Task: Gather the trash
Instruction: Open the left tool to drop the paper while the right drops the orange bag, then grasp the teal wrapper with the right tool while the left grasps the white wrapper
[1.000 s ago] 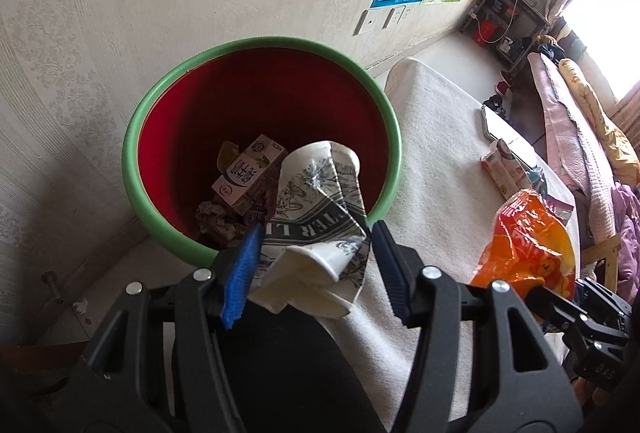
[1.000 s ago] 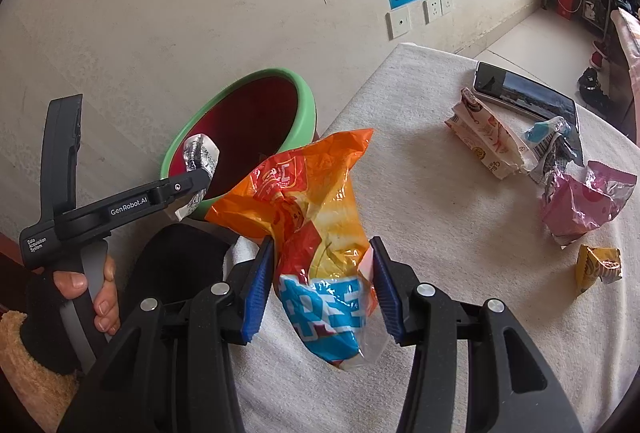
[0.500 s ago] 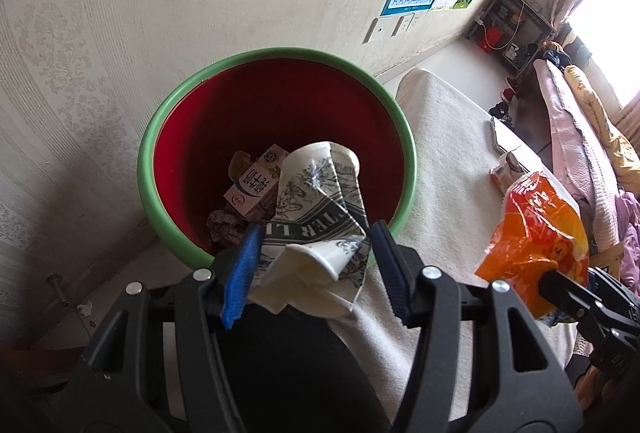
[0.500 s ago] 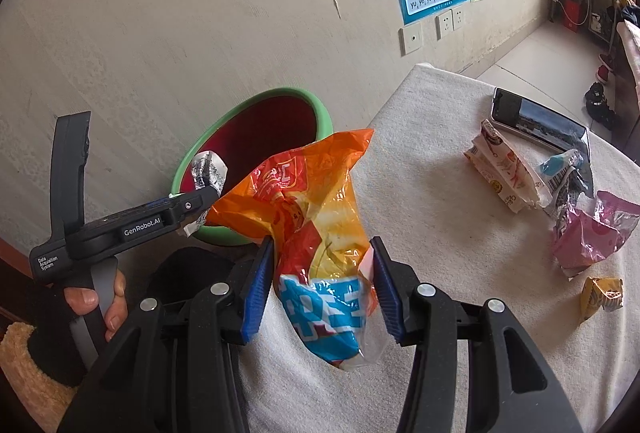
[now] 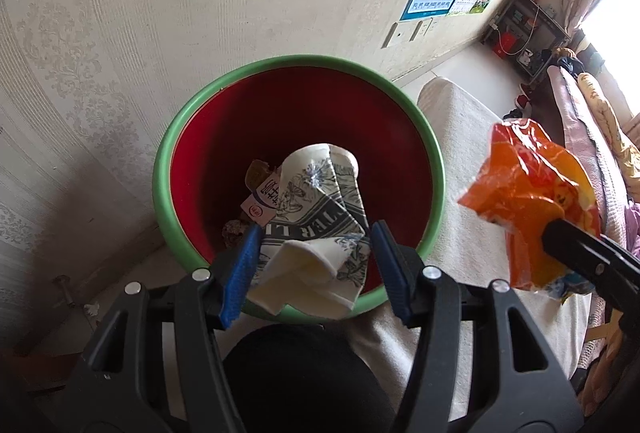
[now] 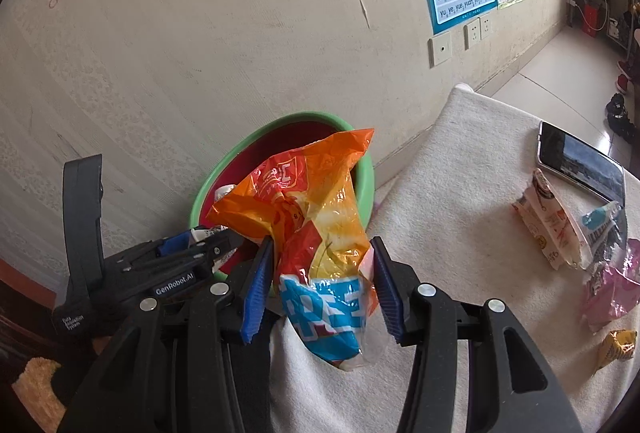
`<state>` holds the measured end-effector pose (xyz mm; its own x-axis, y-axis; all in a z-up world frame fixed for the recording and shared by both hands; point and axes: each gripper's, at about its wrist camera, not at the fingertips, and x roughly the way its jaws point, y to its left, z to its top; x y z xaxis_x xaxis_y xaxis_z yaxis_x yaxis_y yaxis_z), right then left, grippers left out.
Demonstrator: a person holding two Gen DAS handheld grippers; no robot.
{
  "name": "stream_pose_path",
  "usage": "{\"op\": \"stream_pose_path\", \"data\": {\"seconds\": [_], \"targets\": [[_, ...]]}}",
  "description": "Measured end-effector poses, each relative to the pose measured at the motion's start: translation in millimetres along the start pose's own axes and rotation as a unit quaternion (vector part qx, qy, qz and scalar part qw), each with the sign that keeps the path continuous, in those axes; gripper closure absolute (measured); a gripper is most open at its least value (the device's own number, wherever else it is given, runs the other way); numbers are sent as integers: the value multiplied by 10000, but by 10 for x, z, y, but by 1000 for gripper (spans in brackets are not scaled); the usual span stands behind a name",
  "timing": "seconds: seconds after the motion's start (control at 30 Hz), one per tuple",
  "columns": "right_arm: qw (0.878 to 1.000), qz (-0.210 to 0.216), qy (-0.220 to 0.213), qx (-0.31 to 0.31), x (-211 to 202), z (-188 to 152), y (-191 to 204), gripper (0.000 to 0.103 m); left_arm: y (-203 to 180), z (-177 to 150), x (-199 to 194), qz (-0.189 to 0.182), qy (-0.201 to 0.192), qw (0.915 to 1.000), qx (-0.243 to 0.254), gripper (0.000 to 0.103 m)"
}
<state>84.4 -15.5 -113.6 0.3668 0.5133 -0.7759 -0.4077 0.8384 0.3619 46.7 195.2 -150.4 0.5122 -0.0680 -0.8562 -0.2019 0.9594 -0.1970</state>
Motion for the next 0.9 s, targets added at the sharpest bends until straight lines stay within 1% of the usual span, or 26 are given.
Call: {"op": "stream_pose_path", "data": {"seconds": [0.03, 0.1, 0.13, 0.2, 0.27, 0.33, 0.4, 0.43, 0.5, 0.53, 0.6, 0.63, 0.7, 0.73, 0.8, 0.83, 0.9], "targets": [[10000, 61, 7, 24, 36, 43, 33, 56, 26, 5, 2, 20, -1, 10000, -48, 49], [9997, 200, -22, 101, 87, 118, 91, 54, 71, 9, 4, 61, -3, 9999, -137, 45], [9994, 295, -38, 160, 108, 153, 108, 47, 93, 10, -1, 76, -11, 9998, -176, 36], [9986, 458, -64, 245, 109, 197, 133, 40, 124, 7, -19, 96, -54, 9997, -238, 30], [9985, 477, -133, 215, 66, 203, 128, 39, 141, 4, -23, 118, -40, 9996, -256, 28], [9991, 349, -192, 174, -5, 177, 33, 36, 140, -8, -35, 133, -43, 9996, -259, 26], [9993, 68, -284, 213, -102, 147, -134, 36, 132, -15, -43, 131, -51, 9996, -250, 26], [9988, -144, -357, 287, -178, 118, -291, 36, 126, -14, -43, 130, -60, 9996, -243, 26], [9953, -605, -528, 534, -345, 61, -640, 36, 88, -24, -55, 123, -87, 9996, -220, 26], [9914, -925, -617, 684, -432, 39, -853, 36, 66, -24, -62, 116, -104, 9997, -209, 26], [9791, -1589, -700, 1058, -581, 6, -1277, 36, -9, -24, -81, 78, -151, 9997, -196, 26], [9708, -1883, -733, 1296, -645, -11, -1491, 36, -57, -14, -84, 43, -178, 9997, -180, 26], [9549, -2311, -588, 1767, -669, -39, -1896, 35, -187, -20, -80, -51, -180, 9998, -108, 26], [9491, -2390, -456, 1998, -634, -53, -2084, 34, -268, -27, -62, -112, -150, 9998, -40, 26], [9420, -2446, -269, 2281, -534, -82, -2347, 34, -450, -50, -25, -210, -83, 9997, 100, 26], [9410, -2464, -197, 2312, -505, -95, -2421, 34, -530, -65, -11, -264, -43, 9995, 145, 26], [9441, -2352, -81, 2309, -443, -92, -2521, 35, -654, -96, 17, -362, 32, 9991, 200, 26]]}}
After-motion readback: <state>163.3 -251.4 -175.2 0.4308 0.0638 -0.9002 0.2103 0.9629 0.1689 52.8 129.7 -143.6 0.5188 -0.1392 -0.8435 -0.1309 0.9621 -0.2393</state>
